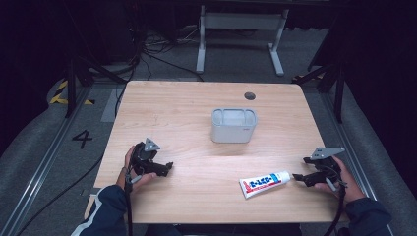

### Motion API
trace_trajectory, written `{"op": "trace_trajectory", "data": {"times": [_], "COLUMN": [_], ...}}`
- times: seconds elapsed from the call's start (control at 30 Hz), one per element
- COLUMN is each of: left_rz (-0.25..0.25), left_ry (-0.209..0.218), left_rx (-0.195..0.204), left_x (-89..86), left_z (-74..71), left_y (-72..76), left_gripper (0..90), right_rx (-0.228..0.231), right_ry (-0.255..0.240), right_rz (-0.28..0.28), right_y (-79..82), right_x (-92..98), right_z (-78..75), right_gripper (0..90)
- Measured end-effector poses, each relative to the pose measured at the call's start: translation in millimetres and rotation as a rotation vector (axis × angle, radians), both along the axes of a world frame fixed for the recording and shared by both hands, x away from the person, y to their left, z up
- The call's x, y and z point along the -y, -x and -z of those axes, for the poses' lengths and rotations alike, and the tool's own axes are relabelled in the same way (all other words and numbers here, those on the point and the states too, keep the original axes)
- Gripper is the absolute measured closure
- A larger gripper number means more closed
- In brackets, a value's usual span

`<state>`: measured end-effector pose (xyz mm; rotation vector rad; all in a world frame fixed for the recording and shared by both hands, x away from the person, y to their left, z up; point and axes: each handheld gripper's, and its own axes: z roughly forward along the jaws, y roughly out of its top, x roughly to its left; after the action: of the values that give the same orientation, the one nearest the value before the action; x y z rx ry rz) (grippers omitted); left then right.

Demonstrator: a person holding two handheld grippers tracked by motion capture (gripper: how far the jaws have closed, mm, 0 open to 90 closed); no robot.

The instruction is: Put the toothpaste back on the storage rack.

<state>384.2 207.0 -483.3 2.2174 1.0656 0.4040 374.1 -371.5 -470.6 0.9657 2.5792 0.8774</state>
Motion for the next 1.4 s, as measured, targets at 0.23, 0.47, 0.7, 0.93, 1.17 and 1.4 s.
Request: {"op": "trace_trajectory", "data": {"times": [0.23,0.47,0.7,0.93,1.17,1.4], "left_rz": [0.027,0.035,0.052,0.052,0.052,0.053], "left_ry": [0.002,0.01,0.012,0.009,0.009,0.006], "left_rx": [-0.001,-0.005,-0.004,-0.005,-0.005,-0.003], "left_x": [-4.5,-7.2,-7.6,-7.8,-7.8,-7.9], "left_z": [0.2,0.5,0.7,0.4,0.4,0.3], "left_y": [19.2,27.3,26.0,25.9,25.9,25.8], "left_gripper": [0.6,0.6,0.6,0.6,0.6,0.6], "right_rx": [0.033,0.06,0.069,0.06,0.037,0.009], "right_ry": [0.029,0.028,0.07,0.132,0.195,0.251], "right_rz": [-0.113,-0.196,-0.298,-0.423,-0.53,-0.586], "right_y": [12.0,25.0,29.8,28.1,24.4,21.8], "right_x": [-10.8,-20.2,-46.7,-80.8,-117.0,-137.0], "right_z": [-14.2,-29.4,-39.9,-43.7,-41.8,-34.2], "right_gripper": [20.7,20.9,22.1,24.6,25.2,25.9]}}
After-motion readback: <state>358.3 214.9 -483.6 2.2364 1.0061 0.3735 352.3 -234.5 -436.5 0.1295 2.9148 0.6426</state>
